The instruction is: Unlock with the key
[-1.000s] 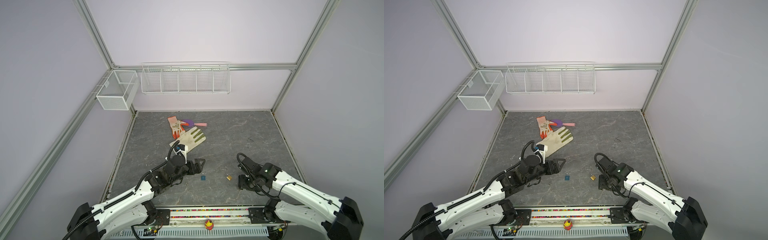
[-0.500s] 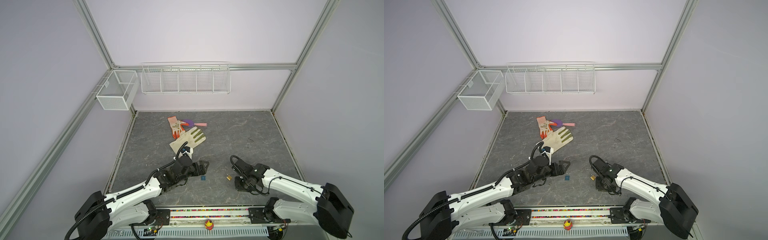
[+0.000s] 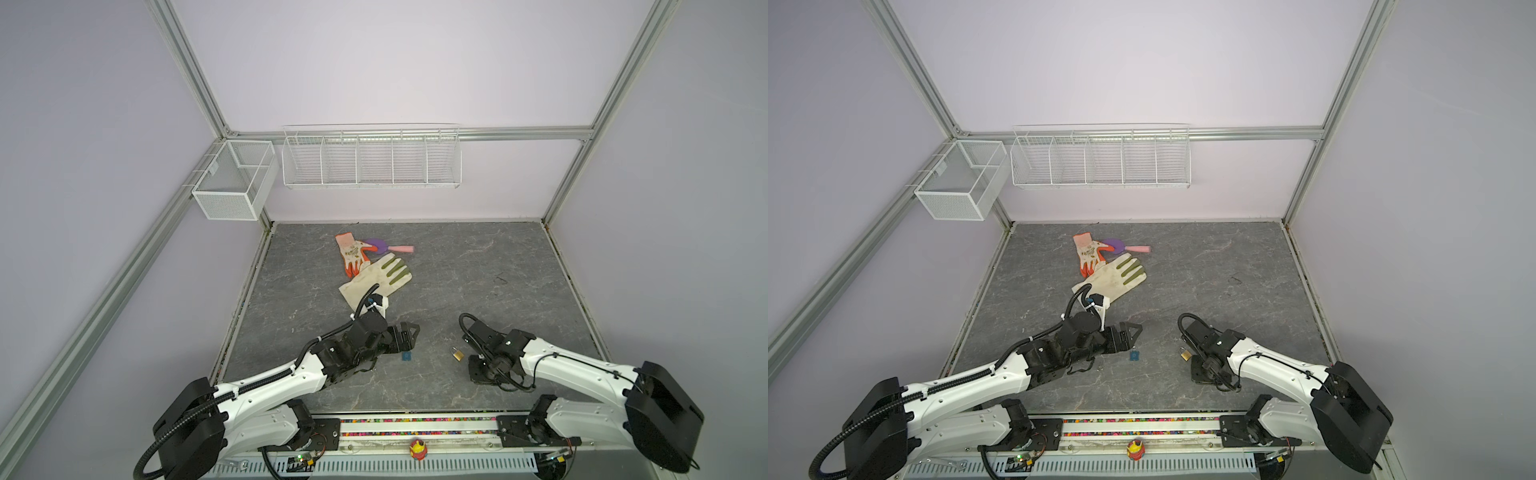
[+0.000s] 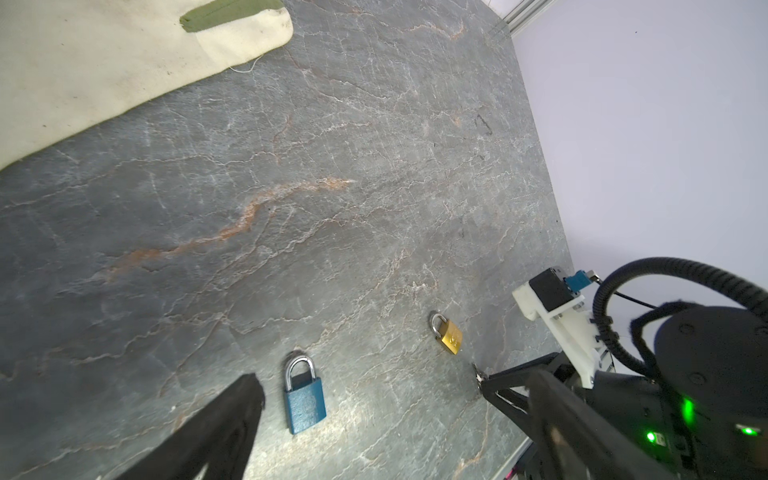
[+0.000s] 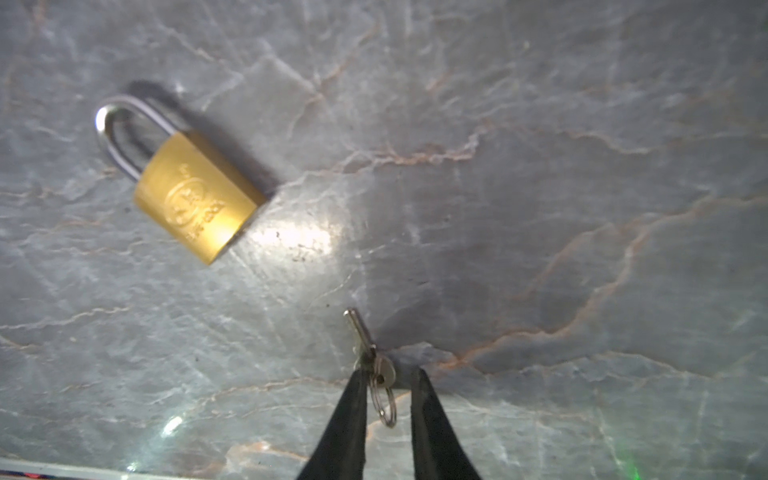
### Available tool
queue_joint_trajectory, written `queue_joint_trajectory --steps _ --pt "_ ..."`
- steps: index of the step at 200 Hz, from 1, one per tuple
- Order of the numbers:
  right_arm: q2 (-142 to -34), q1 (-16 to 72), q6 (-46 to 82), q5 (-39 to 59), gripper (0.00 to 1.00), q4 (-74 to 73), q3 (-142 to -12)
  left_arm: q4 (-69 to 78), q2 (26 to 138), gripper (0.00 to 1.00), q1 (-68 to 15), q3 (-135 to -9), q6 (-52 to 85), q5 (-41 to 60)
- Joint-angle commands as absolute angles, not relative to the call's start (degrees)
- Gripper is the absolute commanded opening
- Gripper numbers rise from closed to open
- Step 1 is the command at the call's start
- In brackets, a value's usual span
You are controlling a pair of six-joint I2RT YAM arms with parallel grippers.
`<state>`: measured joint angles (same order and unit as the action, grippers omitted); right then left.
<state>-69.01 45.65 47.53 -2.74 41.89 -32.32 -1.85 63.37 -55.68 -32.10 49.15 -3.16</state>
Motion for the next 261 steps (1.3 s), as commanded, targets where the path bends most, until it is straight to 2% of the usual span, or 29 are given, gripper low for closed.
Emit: queue_joint_trajectory --steps 1,62,79,151,193,261 --pt "-69.2 46.0 47.2 -2.3 0.19 41.9 -31.5 -1.6 63.2 0.99 -56.0 -34.3 49.9 -4.0" --pt "-69.4 46.0 46.6 -1.5 0.14 41.4 -30.9 -2.4 62.2 0.99 -56.0 -34.9 49.9 -4.3" --pt "-69.5 46.0 45.9 -1.1 0.07 41.3 -31.1 -2.2 62.2 0.99 -56.0 -34.7 50.3 -4.1" --pt "-64.8 46.1 42.8 -2.5 0.07 40.0 -33.9 -1.9 59.9 0.99 -56.0 -34.3 52.4 -5.0" --pt "-61.5 46.0 41.9 -1.7 0.07 38.4 -41.7 0.3 58.0 1.00 -56.0 -33.8 53.2 -6.6" --pt "-69.1 45.9 44.0 6.9 0.06 25.3 -53.2 13.0 63.4 0.81 -56.0 -35.3 51.7 -3.1"
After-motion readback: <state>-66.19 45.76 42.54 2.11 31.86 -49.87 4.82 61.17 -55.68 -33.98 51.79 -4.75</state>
